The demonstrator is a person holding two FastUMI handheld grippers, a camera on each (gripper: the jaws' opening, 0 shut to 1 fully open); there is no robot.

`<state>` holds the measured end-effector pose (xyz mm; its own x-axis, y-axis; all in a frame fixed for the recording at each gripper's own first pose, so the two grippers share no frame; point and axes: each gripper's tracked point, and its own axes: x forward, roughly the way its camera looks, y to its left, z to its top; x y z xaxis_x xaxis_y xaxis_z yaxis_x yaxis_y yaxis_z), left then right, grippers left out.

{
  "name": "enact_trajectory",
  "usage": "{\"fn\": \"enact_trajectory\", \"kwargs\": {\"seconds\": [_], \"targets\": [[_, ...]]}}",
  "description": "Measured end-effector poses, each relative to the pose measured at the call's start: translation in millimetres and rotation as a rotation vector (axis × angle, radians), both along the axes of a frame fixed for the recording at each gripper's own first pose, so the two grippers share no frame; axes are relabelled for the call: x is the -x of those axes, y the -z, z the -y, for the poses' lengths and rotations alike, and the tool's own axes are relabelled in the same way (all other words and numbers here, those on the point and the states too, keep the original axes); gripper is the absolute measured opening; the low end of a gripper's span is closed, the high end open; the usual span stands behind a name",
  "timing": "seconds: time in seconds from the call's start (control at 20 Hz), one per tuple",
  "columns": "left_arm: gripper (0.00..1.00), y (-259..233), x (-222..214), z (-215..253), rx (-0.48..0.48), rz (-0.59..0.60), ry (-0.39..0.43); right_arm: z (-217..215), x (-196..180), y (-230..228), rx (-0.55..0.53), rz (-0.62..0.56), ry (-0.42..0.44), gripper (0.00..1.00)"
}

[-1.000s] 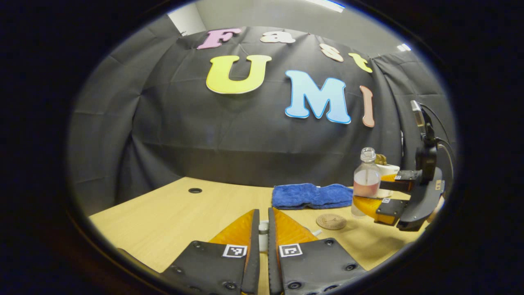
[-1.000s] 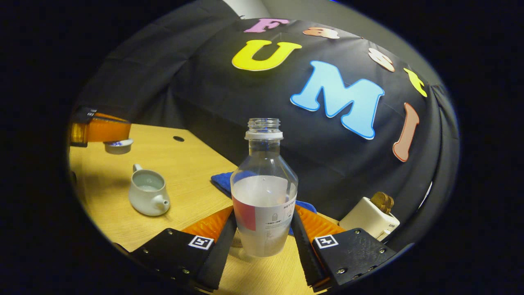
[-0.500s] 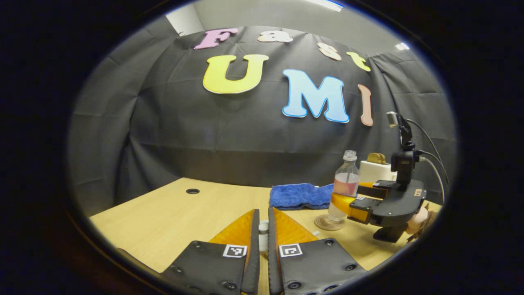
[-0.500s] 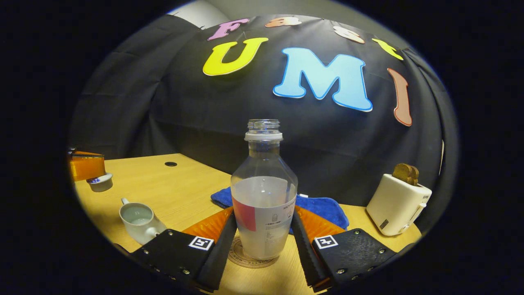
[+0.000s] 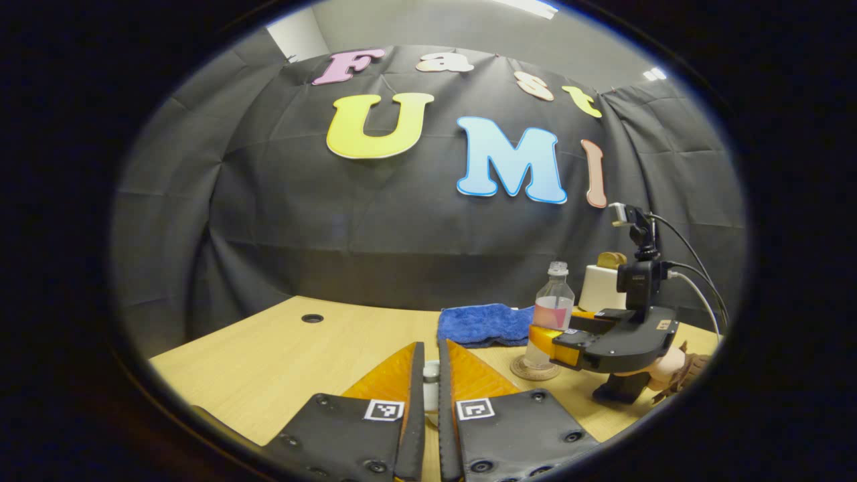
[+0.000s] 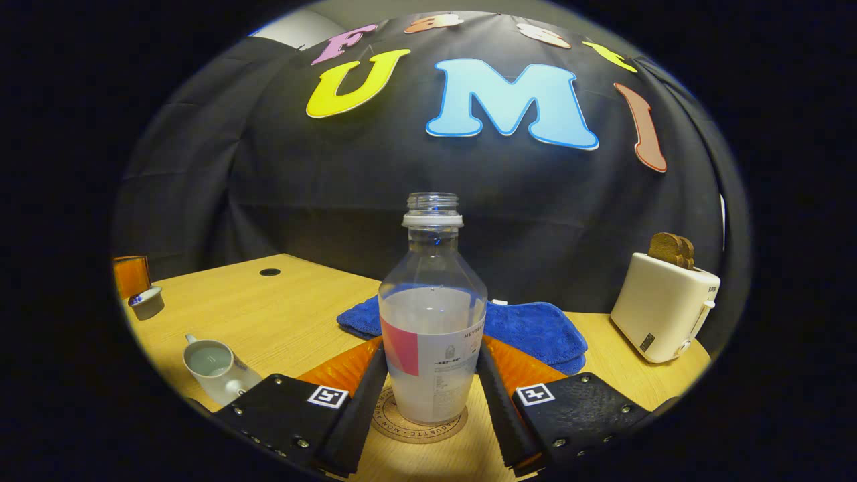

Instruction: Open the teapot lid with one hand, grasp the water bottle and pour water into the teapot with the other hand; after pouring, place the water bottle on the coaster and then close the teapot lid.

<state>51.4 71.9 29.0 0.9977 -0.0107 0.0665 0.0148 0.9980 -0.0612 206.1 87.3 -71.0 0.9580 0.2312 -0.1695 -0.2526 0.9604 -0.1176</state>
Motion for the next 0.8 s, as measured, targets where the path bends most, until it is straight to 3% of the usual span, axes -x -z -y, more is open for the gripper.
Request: {"fn": "enact_trajectory", "kwargs": {"seconds": [0.2, 0.35, 0.8], "targets": [[0.16, -3, -1, 2, -0.003, 0.001, 0.003, -4, 0, 10, 0.025, -0.004, -0.017, 0.81], [0.16, -5, 0, 3, -0.01, 0.002, 0.002, -4, 1, 15, 0.02, -0.023, -0.011, 0.9], [0.16, -13, -5, 16, -0.014, 0.024, 0.019, 5, 9, -17, -0.058, 0.038, -0.007, 0.91]]}}
